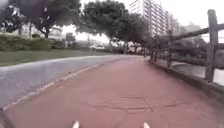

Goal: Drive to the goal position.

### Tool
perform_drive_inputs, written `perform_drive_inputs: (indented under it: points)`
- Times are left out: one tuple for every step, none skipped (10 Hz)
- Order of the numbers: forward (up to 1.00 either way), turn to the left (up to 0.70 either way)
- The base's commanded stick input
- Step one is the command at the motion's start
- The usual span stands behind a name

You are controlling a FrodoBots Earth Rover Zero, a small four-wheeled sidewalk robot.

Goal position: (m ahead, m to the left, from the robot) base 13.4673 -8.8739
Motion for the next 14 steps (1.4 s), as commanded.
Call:
perform_drive_inputs:
  points:
    - [0.70, -0.22]
    - [0.70, 0.00]
    - [0.70, 0.00]
    - [0.70, 0.00]
    - [0.70, 0.00]
    - [0.70, -0.08]
    - [0.70, -0.26]
    - [0.70, -0.27]
    - [0.70, -0.27]
    - [0.70, -0.16]
    - [0.70, 0.00]
    - [0.70, 0.00]
    - [0.70, 0.00]
    - [0.70, 0.00]
